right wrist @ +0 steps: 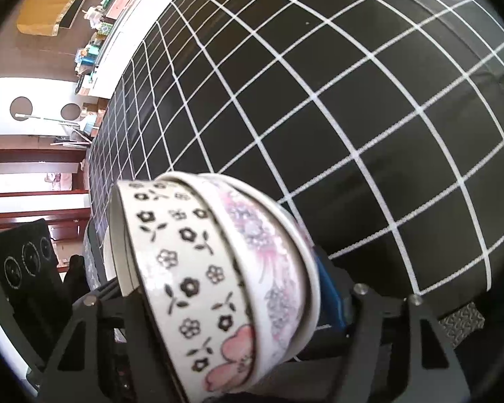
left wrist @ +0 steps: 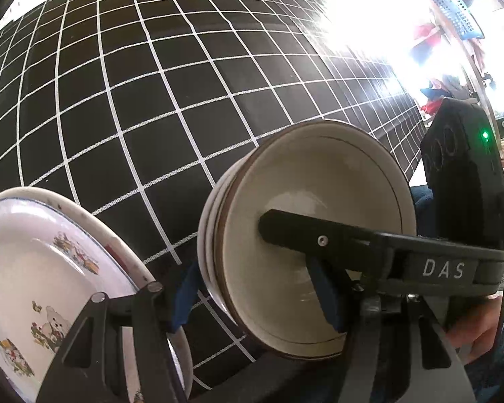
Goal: Organize plates and bowls
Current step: 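Lift the bowl stack with both tools and carry it over the plates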
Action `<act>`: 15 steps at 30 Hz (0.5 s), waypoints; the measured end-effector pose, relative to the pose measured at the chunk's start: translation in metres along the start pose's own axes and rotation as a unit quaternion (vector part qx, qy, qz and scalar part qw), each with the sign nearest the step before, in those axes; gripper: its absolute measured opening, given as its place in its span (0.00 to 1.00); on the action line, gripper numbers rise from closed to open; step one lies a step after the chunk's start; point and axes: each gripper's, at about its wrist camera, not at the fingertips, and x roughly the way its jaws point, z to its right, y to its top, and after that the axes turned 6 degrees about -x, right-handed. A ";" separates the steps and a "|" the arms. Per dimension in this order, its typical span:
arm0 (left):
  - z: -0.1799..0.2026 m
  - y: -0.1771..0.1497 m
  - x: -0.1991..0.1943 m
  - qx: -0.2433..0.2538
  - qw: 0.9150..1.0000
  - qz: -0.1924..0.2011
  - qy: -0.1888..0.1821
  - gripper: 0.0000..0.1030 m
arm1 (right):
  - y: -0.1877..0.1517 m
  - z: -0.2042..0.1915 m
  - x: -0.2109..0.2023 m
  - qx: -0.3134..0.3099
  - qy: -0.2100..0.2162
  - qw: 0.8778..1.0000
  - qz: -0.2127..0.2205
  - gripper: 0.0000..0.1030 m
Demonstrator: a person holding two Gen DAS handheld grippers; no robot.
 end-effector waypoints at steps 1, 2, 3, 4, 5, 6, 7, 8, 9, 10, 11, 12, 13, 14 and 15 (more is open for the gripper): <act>0.001 -0.001 0.000 0.000 1.000 0.002 0.001 0.58 | 0.002 -0.002 0.002 0.002 0.001 1.000 0.000 0.69; 0.002 -0.003 -0.001 -0.001 1.000 0.004 0.003 0.58 | 0.002 -0.001 0.002 0.006 0.004 1.000 -0.001 0.69; 0.003 -0.003 -0.002 -0.002 1.000 0.005 0.004 0.58 | 0.001 0.001 0.001 0.011 0.008 1.000 -0.002 0.68; 0.004 -0.004 -0.003 -0.002 1.000 0.006 0.005 0.58 | -0.001 0.004 0.000 0.018 0.012 1.000 -0.003 0.68; 0.005 -0.005 -0.004 -0.001 1.000 0.007 0.006 0.58 | -0.002 0.005 -0.002 0.020 0.013 1.000 -0.002 0.68; 0.006 -0.006 -0.006 -0.001 1.000 0.008 0.007 0.58 | -0.003 0.005 -0.004 0.019 0.013 1.000 -0.001 0.68; 0.007 -0.007 -0.007 0.000 1.000 0.010 0.007 0.58 | -0.004 0.004 -0.005 0.017 0.012 1.000 0.001 0.68; 0.008 -0.008 -0.009 0.000 1.000 0.013 0.007 0.58 | -0.005 0.002 -0.007 0.014 0.012 1.000 0.003 0.68; 0.008 -0.009 -0.013 0.000 1.000 0.016 0.006 0.58 | -0.005 0.000 -0.008 0.011 0.012 1.000 0.005 0.68; 0.009 -0.009 -0.015 0.001 1.000 0.019 0.006 0.58 | -0.005 -0.003 -0.010 0.008 0.012 1.000 0.007 0.68; 0.011 -0.010 -0.019 0.001 1.000 0.023 0.007 0.58 | -0.006 -0.006 -0.013 0.005 0.012 1.000 0.009 0.68; 0.012 -0.010 -0.023 0.000 1.000 0.026 0.007 0.58 | -0.005 -0.011 -0.014 0.002 0.012 1.000 0.010 0.68; 0.012 -0.011 -0.028 0.000 0.999 0.031 0.007 0.58 | -0.005 -0.014 -0.015 0.000 0.011 1.000 0.010 0.68; 0.013 -0.011 -0.033 -0.001 0.999 0.035 0.008 0.58 | -0.004 -0.018 -0.016 -0.003 0.011 1.000 0.009 0.68; 0.013 -0.012 -0.037 -0.002 0.999 0.039 0.008 0.58 | -0.003 -0.023 -0.017 -0.006 0.011 1.000 0.009 0.68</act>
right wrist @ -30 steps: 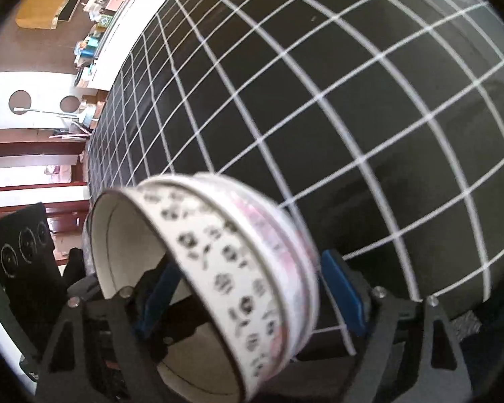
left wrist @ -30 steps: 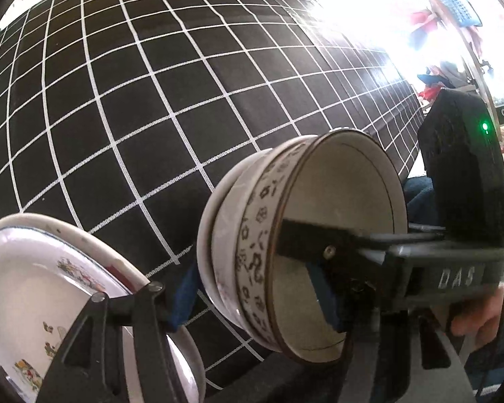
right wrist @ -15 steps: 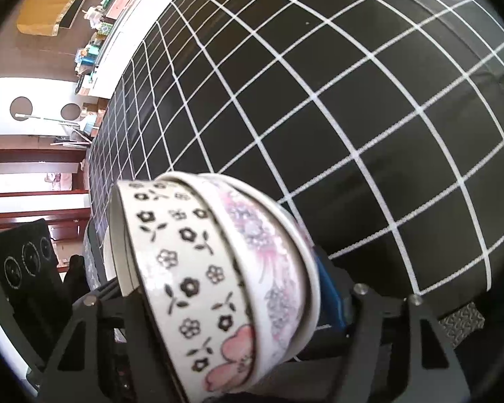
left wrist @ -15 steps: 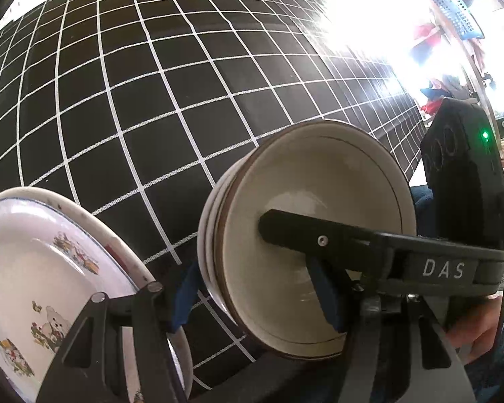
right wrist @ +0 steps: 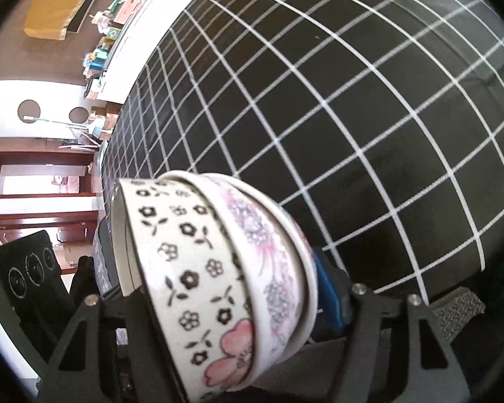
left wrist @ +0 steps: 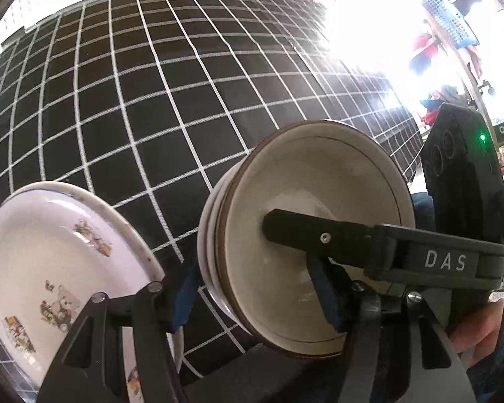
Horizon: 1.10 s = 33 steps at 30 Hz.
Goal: Organize plates and bowls
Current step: 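Lift the bowl stack with both tools and carry it over the plates, then lower the bowl stack with both tools onto the center of the plate stack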
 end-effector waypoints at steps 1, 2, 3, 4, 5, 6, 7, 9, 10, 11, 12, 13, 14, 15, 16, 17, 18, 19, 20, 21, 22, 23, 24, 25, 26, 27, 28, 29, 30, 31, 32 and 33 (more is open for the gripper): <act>-0.001 -0.001 -0.005 -0.001 1.000 0.004 0.000 0.58 | 0.001 -0.006 -0.001 -0.006 -0.001 1.000 0.000 0.68; -0.002 -0.001 -0.013 -0.005 1.000 0.011 0.000 0.58 | 0.001 -0.013 -0.001 -0.011 -0.002 1.000 0.000 0.68; -0.002 -0.001 -0.019 -0.007 1.000 0.016 0.001 0.58 | 0.002 -0.020 -0.002 -0.019 -0.002 1.000 -0.001 0.68; -0.004 -0.001 -0.025 -0.008 1.000 0.021 0.002 0.58 | 0.003 -0.027 -0.002 -0.025 -0.001 1.000 -0.002 0.68; -0.007 -0.001 -0.034 -0.012 1.000 0.028 0.003 0.58 | 0.005 -0.035 -0.001 -0.032 -0.001 0.999 -0.004 0.68; -0.010 0.000 -0.040 -0.015 0.999 0.032 0.004 0.58 | 0.006 -0.040 0.000 -0.037 -0.002 0.999 -0.005 0.68; -0.013 0.000 -0.047 -0.019 0.999 0.038 0.005 0.58 | 0.007 -0.049 0.001 -0.047 -0.002 0.999 -0.006 0.68; -0.022 0.000 -0.062 -0.027 0.998 0.050 0.007 0.58 | 0.009 -0.064 0.004 -0.062 -0.003 0.998 -0.009 0.68; -0.025 -0.001 -0.068 -0.032 0.998 0.055 0.007 0.58 | 0.011 -0.075 0.007 -0.072 -0.003 0.997 -0.013 0.68; -0.031 -0.002 -0.076 -0.037 0.997 0.061 0.009 0.58 | 0.012 -0.080 0.009 -0.077 -0.003 0.997 -0.015 0.68; -0.036 -0.003 -0.083 -0.042 0.997 0.066 0.011 0.58 | 0.014 -0.087 0.012 -0.084 -0.002 0.996 -0.019 0.68; -0.043 -0.003 -0.090 -0.047 0.996 0.070 0.013 0.58 | 0.014 -0.095 0.017 -0.091 0.000 0.996 -0.023 0.68; -0.051 -0.004 -0.097 -0.055 0.996 0.075 0.018 0.58 | 0.015 -0.101 0.021 -0.098 0.001 0.995 -0.027 0.68; -0.056 -0.007 -0.102 -0.060 0.995 0.078 0.021 0.58 | 0.015 -0.110 0.028 -0.105 0.004 0.994 -0.033 0.68; -0.063 -0.009 -0.108 -0.068 0.994 0.082 0.024 0.58 | 0.015 -0.115 0.033 -0.110 0.005 0.993 -0.038 0.68; -0.071 -0.010 -0.112 -0.075 0.993 0.084 0.026 0.58 | 0.015 -0.122 0.040 -0.117 0.006 0.992 -0.043 0.68; -0.078 -0.011 -0.115 -0.081 0.993 0.086 0.028 0.58 | 0.017 -0.125 0.044 -0.121 0.006 0.992 -0.046 0.68; -0.084 -0.012 -0.118 -0.087 0.992 0.086 0.029 0.58 | 0.017 -0.133 0.053 -0.128 0.006 0.990 -0.053 0.68; -0.091 -0.014 -0.120 -0.094 0.991 0.087 0.032 0.58 | 0.017 -0.137 0.060 -0.132 0.005 0.989 -0.059 0.68; -0.101 -0.015 -0.121 -0.101 0.991 0.086 0.034 0.58 | 0.018 -0.141 0.068 -0.135 0.004 0.989 -0.064 0.68; -0.104 -0.018 -0.119 -0.106 0.990 0.086 0.036 0.58 | 0.019 -0.143 0.073 -0.137 0.004 0.988 -0.069 0.68; -0.107 -0.021 -0.117 -0.113 0.989 0.085 0.037 0.58 | 0.020 -0.147 0.078 -0.139 0.003 0.987 -0.074 0.68; -0.112 -0.021 -0.117 -0.117 0.989 0.085 0.037 0.58 | 0.022 -0.151 0.086 -0.142 0.001 0.987 -0.080 0.68; -0.119 -0.022 -0.117 -0.122 0.988 0.085 0.037 0.58 | 0.022 -0.154 0.091 -0.144 0.000 0.986 -0.083 0.68; -0.124 -0.023 -0.117 -0.126 0.988 0.084 0.036 0.58 | 0.022 -0.157 0.095 -0.146 -0.002 0.986 -0.086 0.68; -0.128 -0.024 -0.117 -0.129 0.987 0.084 0.036 0.58 | 0.022 -0.160 0.101 -0.148 -0.003 0.985 -0.090 0.68; -0.131 -0.025 -0.116 -0.131 0.987 0.083 0.037 0.58 | 0.025 -0.161 0.106 -0.149 -0.005 0.984 -0.095 0.68; -0.136 -0.028 -0.116 -0.136 0.987 0.082 0.036 0.58 | 0.027 -0.162 0.112 -0.150 -0.007 0.984 -0.099 0.68; -0.139 -0.029 -0.114 -0.138 0.987 0.081 0.035 0.58 | 0.027 -0.164 0.114 -0.152 -0.009 0.983 -0.101 0.68; -0.146 -0.033 -0.111 -0.140 0.986 0.080 0.034 0.58 | 0.028 -0.166 0.118 -0.153 -0.011 0.983 -0.103 0.68; -0.147 -0.033 -0.108 -0.143 0.986 0.078 0.033 0.58 | 0.028 -0.167 0.123 -0.154 -0.014 0.982 -0.106 0.68; -0.150 -0.033 -0.107 -0.145 0.986 0.076 0.032 0.58 | 0.029 -0.170 0.127 -0.154 -0.016 0.982 -0.108 0.68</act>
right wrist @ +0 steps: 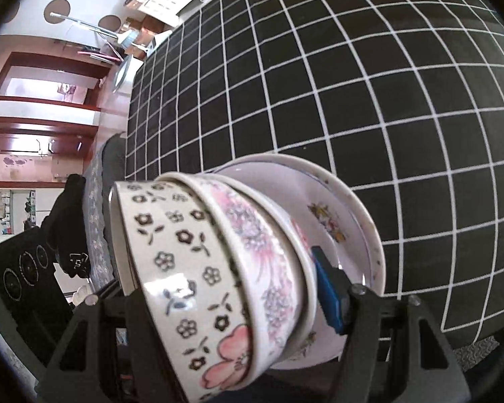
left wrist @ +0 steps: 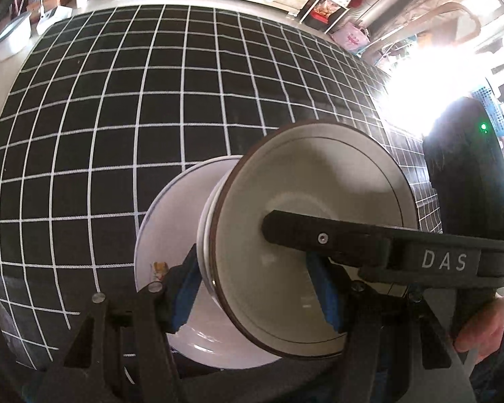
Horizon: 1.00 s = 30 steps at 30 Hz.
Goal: Organize plates and bowls
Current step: 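Lower the bowl stack with both tools onto the center of the plate stack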
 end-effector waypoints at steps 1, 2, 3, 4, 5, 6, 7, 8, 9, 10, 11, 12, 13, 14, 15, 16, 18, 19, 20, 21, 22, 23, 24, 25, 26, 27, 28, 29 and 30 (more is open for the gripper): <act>-0.004 -0.001 0.002 -0.001 1.000 -0.001 0.000 0.58 | -0.001 0.000 0.002 0.001 -0.001 1.000 -0.002 0.68; -0.005 -0.001 0.004 -0.002 1.000 -0.003 0.000 0.58 | -0.003 0.001 0.003 0.001 -0.001 1.000 -0.004 0.68; -0.010 -0.003 0.004 -0.003 1.000 -0.004 0.000 0.58 | -0.004 0.001 0.004 0.002 -0.002 1.000 -0.005 0.68; -0.014 -0.006 0.004 -0.003 1.000 -0.005 0.000 0.58 | -0.002 0.001 0.007 0.002 -0.002 1.000 -0.007 0.68; -0.018 -0.009 0.006 -0.003 1.000 -0.006 0.000 0.58 | -0.005 0.002 0.008 0.002 -0.002 1.000 -0.008 0.68; -0.022 -0.012 0.006 -0.003 1.000 -0.007 0.000 0.58 | -0.006 0.002 0.009 0.002 -0.003 1.000 -0.009 0.67; -0.023 -0.012 0.008 -0.003 1.000 -0.008 0.001 0.58 | -0.006 0.002 0.010 0.002 -0.003 1.000 -0.009 0.67; -0.028 -0.012 0.006 -0.004 1.000 -0.010 0.000 0.58 | -0.006 0.003 0.011 0.002 -0.005 1.000 -0.010 0.67; -0.028 -0.013 0.008 -0.005 1.000 -0.011 0.000 0.58 | -0.006 0.004 0.012 0.002 -0.007 1.000 -0.012 0.67; -0.025 -0.012 0.011 -0.005 1.000 -0.012 0.001 0.58 | -0.006 0.004 0.013 0.003 -0.008 1.000 -0.013 0.67; -0.025 -0.013 0.013 -0.006 1.000 -0.013 0.001 0.58 | -0.006 0.005 0.013 0.003 -0.009 1.000 -0.014 0.67; -0.026 -0.014 0.013 -0.005 1.000 -0.014 0.002 0.58 | -0.007 0.007 0.013 0.002 -0.009 1.000 -0.015 0.67; -0.026 -0.015 0.013 -0.004 1.000 -0.012 0.003 0.58 | -0.007 0.007 0.013 0.002 -0.008 1.000 -0.014 0.67; -0.027 -0.017 0.012 -0.003 1.000 -0.012 0.003 0.58 | -0.007 0.008 0.012 0.001 -0.008 1.000 -0.013 0.67; -0.018 -0.011 0.020 -0.003 1.000 -0.011 0.004 0.58 | -0.007 0.007 0.013 -0.002 -0.008 1.000 -0.012 0.67; -0.017 -0.011 0.023 -0.002 1.000 -0.010 0.005 0.58 | -0.007 0.006 0.013 -0.004 -0.008 1.000 -0.010 0.67; -0.012 -0.009 0.026 0.000 1.000 -0.007 0.006 0.58 | -0.007 0.007 0.014 -0.007 -0.003 1.000 -0.009 0.68; -0.009 -0.009 0.028 0.001 1.000 -0.005 0.006 0.58 | -0.008 0.009 0.014 -0.007 0.000 1.000 -0.010 0.68; -0.006 -0.009 0.029 0.005 1.000 -0.003 0.007 0.57 | -0.008 0.010 0.014 -0.006 0.005 1.000 -0.011 0.68; -0.006 -0.011 0.026 0.007 1.000 -0.001 0.008 0.57 | -0.008 0.012 0.013 -0.006 0.008 1.000 -0.011 0.68; -0.005 -0.012 0.027 0.010 1.000 0.001 0.010 0.57 | -0.009 0.014 0.014 -0.006 0.013 1.000 -0.012 0.68; -0.001 -0.012 0.029 0.014 1.000 0.002 0.013 0.57 | -0.009 0.017 0.014 -0.006 0.018 1.000 -0.013 0.68; 0.000 -0.013 0.029 0.016 1.000 0.002 0.015 0.57 | -0.010 0.020 0.015 -0.006 0.024 1.000 -0.017 0.68; 0.002 -0.015 0.029 0.018 1.000 0.003 0.015 0.57 | -0.010 0.022 0.015 -0.003 0.028 0.999 -0.016 0.68; 0.005 -0.015 0.031 0.019 1.000 0.003 0.015 0.57 | -0.010 0.023 0.015 -0.004 0.030 0.999 -0.017 0.68; 0.005 -0.015 0.032 0.019 1.000 0.003 0.014 0.57 | -0.011 0.023 0.015 -0.005 0.030 0.999 -0.015 0.68; 0.007 -0.015 0.032 0.018 1.000 0.002 0.012 0.57 | -0.011 0.024 0.014 -0.006 0.031 0.999 -0.013 0.68; 0.007 -0.015 0.033 0.017 1.000 0.001 0.010 0.57 | -0.011 0.024 0.014 -0.008 0.032 0.999 -0.011 0.68; 0.008 -0.015 0.034 0.016 1.000 0.000 0.009 0.57 | -0.012 0.024 0.013 -0.011 0.033 0.999 -0.010 0.68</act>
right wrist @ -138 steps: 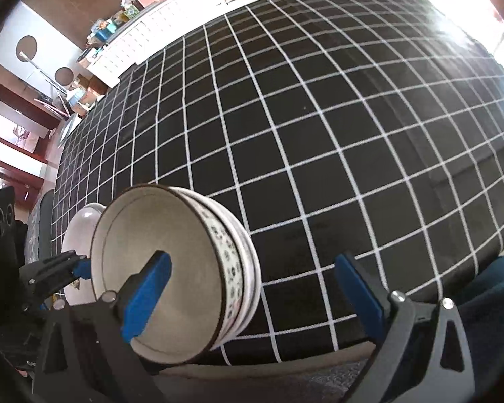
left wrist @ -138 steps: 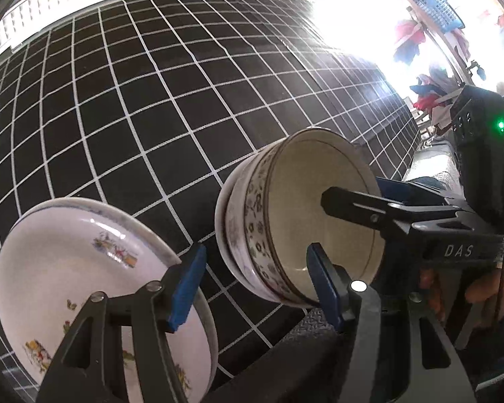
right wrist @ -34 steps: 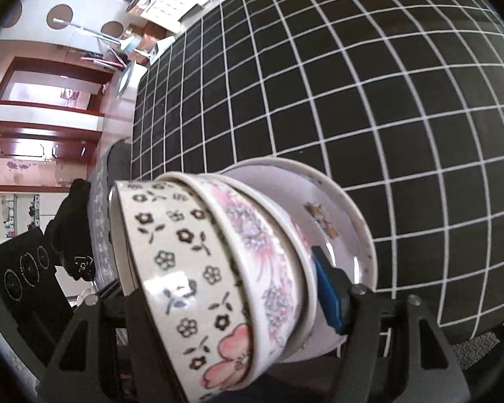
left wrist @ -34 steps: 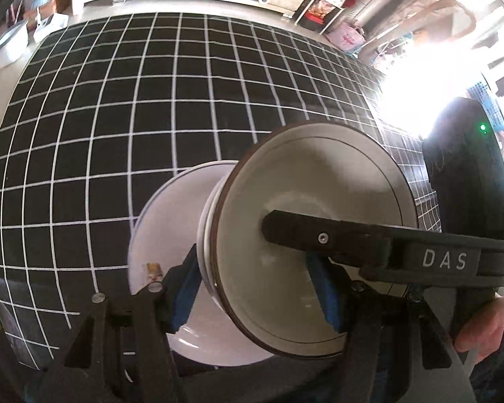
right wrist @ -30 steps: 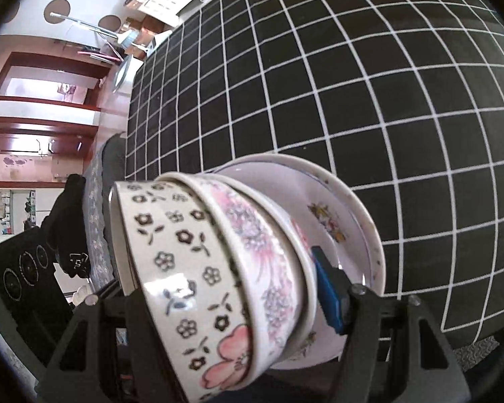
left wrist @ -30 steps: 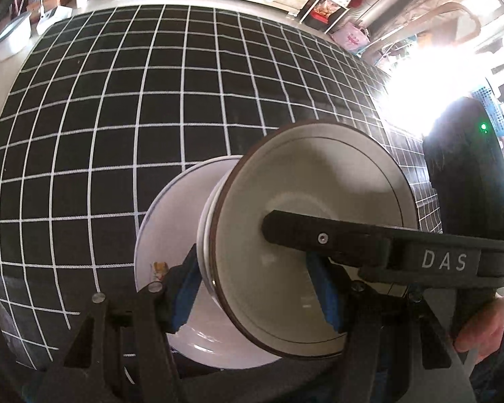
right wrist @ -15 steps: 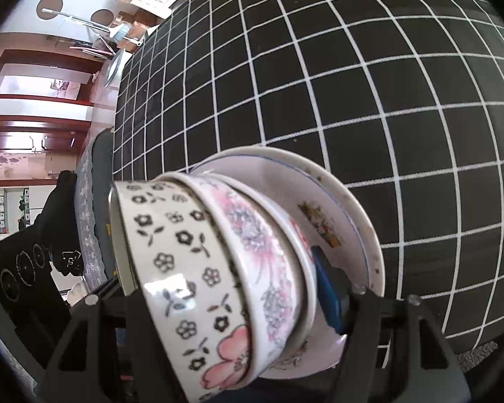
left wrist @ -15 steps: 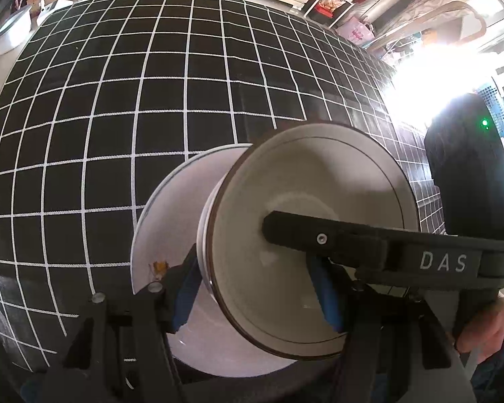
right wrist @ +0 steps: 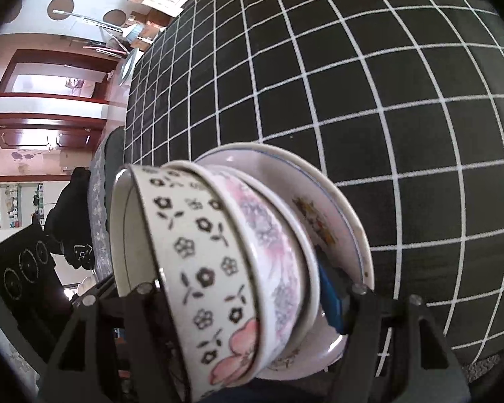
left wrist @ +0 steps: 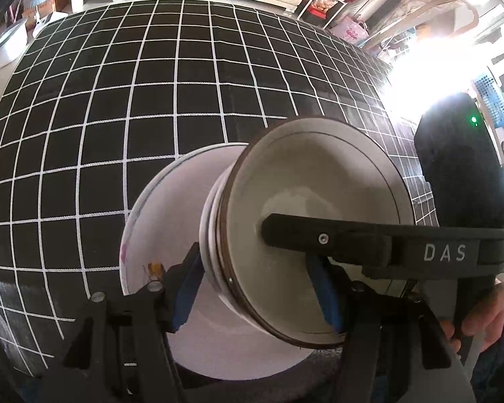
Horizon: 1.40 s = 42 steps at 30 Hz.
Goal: Organize plates and bowls
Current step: 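Lower the bowl stack with both tools onto the center of the plate stack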
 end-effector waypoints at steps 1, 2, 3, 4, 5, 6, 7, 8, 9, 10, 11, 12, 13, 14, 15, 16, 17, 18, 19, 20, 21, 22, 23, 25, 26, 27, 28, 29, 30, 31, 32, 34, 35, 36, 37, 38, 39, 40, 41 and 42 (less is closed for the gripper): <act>-0.001 -0.001 0.000 -0.001 1.000 -0.001 -0.001 0.57 | 0.000 0.000 0.000 -0.002 0.002 1.000 0.000 0.69; 0.000 -0.001 0.001 -0.001 1.000 -0.001 -0.001 0.57 | -0.001 0.001 -0.001 -0.004 0.004 1.000 0.000 0.69; 0.000 -0.002 0.001 -0.002 1.000 -0.002 -0.001 0.57 | -0.001 0.001 -0.001 -0.006 0.006 1.000 -0.001 0.69; 0.000 -0.003 0.001 -0.001 1.000 -0.003 0.001 0.57 | -0.001 0.001 -0.001 -0.007 0.007 1.000 -0.003 0.69; -0.001 -0.004 0.001 -0.001 1.000 -0.003 0.002 0.57 | -0.002 0.002 -0.001 -0.008 0.009 1.000 -0.004 0.70; -0.002 -0.005 0.001 -0.002 1.000 -0.003 0.002 0.57 | -0.001 0.002 -0.001 -0.009 0.010 1.000 -0.005 0.70; -0.002 -0.007 0.001 -0.003 1.000 -0.005 0.001 0.57 | -0.002 0.003 -0.001 -0.011 0.011 1.000 -0.006 0.70; -0.004 -0.007 -0.001 -0.005 1.000 -0.005 -0.001 0.57 | -0.002 0.003 -0.001 -0.011 0.013 1.000 -0.007 0.70; -0.004 -0.008 0.000 -0.006 1.000 -0.005 -0.001 0.57 | -0.002 0.004 -0.002 -0.012 0.015 1.000 -0.008 0.70; -0.005 -0.009 -0.001 -0.006 1.000 -0.005 -0.001 0.57 | -0.002 0.005 -0.002 -0.013 0.017 1.000 -0.009 0.70; -0.008 -0.012 -0.003 -0.004 1.000 -0.005 0.000 0.57 | -0.002 0.004 -0.002 -0.015 0.017 1.000 -0.010 0.70; -0.008 -0.013 -0.004 -0.004 1.000 -0.004 0.001 0.57 | -0.002 0.005 -0.002 -0.016 0.017 1.000 -0.010 0.70; -0.008 -0.013 -0.003 -0.004 1.000 -0.005 0.001 0.57 | -0.002 0.005 -0.002 -0.017 0.016 1.000 -0.011 0.70; -0.008 -0.014 -0.003 -0.003 1.000 -0.005 0.002 0.57 | -0.002 0.005 -0.003 -0.017 0.014 1.000 -0.012 0.70; -0.008 -0.015 -0.004 -0.003 1.000 -0.005 0.002 0.57 | -0.002 0.005 -0.003 -0.017 0.013 1.000 -0.013 0.70; -0.009 -0.015 -0.004 -0.003 1.000 -0.005 0.002 0.57 | -0.002 0.005 -0.003 -0.017 0.013 1.000 -0.013 0.70; -0.009 -0.015 -0.004 -0.003 1.000 -0.005 0.002 0.57 | -0.002 0.005 -0.003 -0.017 0.012 1.000 -0.013 0.70; -0.009 -0.016 -0.005 -0.003 1.000 -0.006 0.001 0.57 | -0.003 0.005 -0.003 -0.017 0.010 1.000 -0.013 0.70; -0.010 -0.015 -0.004 -0.004 1.000 -0.007 -0.001 0.57 | -0.002 0.004 -0.002 -0.017 0.008 1.000 -0.013 0.71; -0.011 -0.015 -0.005 -0.005 1.000 -0.008 -0.002 0.57 | -0.003 0.003 -0.002 -0.017 0.005 1.000 -0.013 0.71; -0.010 -0.015 -0.005 -0.005 1.000 -0.008 -0.003 0.57 | -0.003 0.002 -0.002 -0.018 0.002 1.000 -0.014 0.73; -0.011 -0.015 -0.005 -0.005 1.000 -0.008 -0.003 0.57 | -0.003 0.001 -0.002 -0.020 -0.001 1.000 -0.014 0.76; -0.011 -0.015 -0.005 -0.005 1.000 -0.007 -0.003 0.57 | -0.004 -0.002 -0.002 -0.022 -0.004 1.000 -0.012 0.78; -0.010 -0.016 -0.007 -0.004 1.000 -0.004 -0.003 0.57 | -0.006 -0.008 -0.003 -0.030 -0.004 1.000 -0.008 0.90; -0.010 -0.015 -0.007 -0.006 1.000 -0.004 -0.005 0.57 | -0.006 -0.010 -0.003 -0.033 -0.004 0.999 -0.006 0.92; -0.011 -0.014 -0.008 -0.007 1.000 -0.003 -0.007 0.57 | -0.007 -0.013 -0.005 -0.039 -0.007 0.999 -0.003 0.97; -0.011 -0.013 -0.009 -0.007 1.000 -0.002 -0.008 0.57 | -0.007 -0.015 -0.005 -0.041 -0.011 0.999 0.000 1.00; -0.011 -0.013 -0.010 -0.006 1.000 -0.001 -0.007 0.57 | -0.007 -0.016 -0.007 -0.041 -0.021 0.999 0.003 0.99; -0.011 -0.012 -0.010 -0.006 1.000 0.000 -0.007 0.57 | -0.006 -0.016 -0.008 -0.040 -0.027 0.999 0.006 0.99; -0.011 -0.011 -0.011 -0.007 1.000 0.001 -0.008 0.57 | -0.005 -0.014 -0.010 -0.035 -0.028 0.999 0.009 1.00; -0.011 -0.011 -0.013 -0.008 1.000 0.002 -0.009 0.57 | -0.004 -0.012 -0.010 -0.029 -0.022 0.999 0.011 0.99; -0.012 -0.010 -0.015 -0.011 1.000 0.003 -0.010 0.57 | -0.005 -0.008 -0.012 -0.015 -0.010 1.000 0.012 0.99; -0.011 -0.009 -0.016 -0.013 1.000 0.005 -0.010 0.57 | -0.005 -0.007 -0.012 -0.011 -0.008 1.000 0.012 1.00; -0.011 -0.008 -0.017 -0.015 1.000 0.007 -0.009 0.57 | -0.006 -0.006 -0.012 -0.007 -0.006 1.000 0.012 1.00; -0.011 -0.008 -0.018 -0.014 1.000 0.007 -0.008 0.57 | -0.007 -0.005 -0.014 -0.003 -0.004 1.000 0.014 1.00; -0.011 -0.009 -0.020 -0.013 1.000 0.010 -0.006 0.57 | -0.009 -0.005 -0.014 0.001 -0.001 1.000 0.015 1.00; -0.010 -0.010 -0.021 -0.012 1.000 0.012 -0.004 0.58 | -0.010 -0.003 -0.016 0.004 0.002 1.000 0.016 1.00; -0.009 -0.010 -0.023 -0.010 1.000 0.013 -0.002 0.58 | -0.011 -0.002 -0.017 0.006 0.006 1.000 0.016 1.00; -0.007 -0.010 -0.024 -0.008 1.000 0.015 0.001 0.58 | -0.012 -0.001 -0.019 0.007 0.009 1.000 0.017 1.00; -0.005 -0.010 -0.025 -0.005 1.000 0.016 0.003 0.58 | -0.014 -0.001 -0.021 0.006 0.011 1.000 0.017 1.00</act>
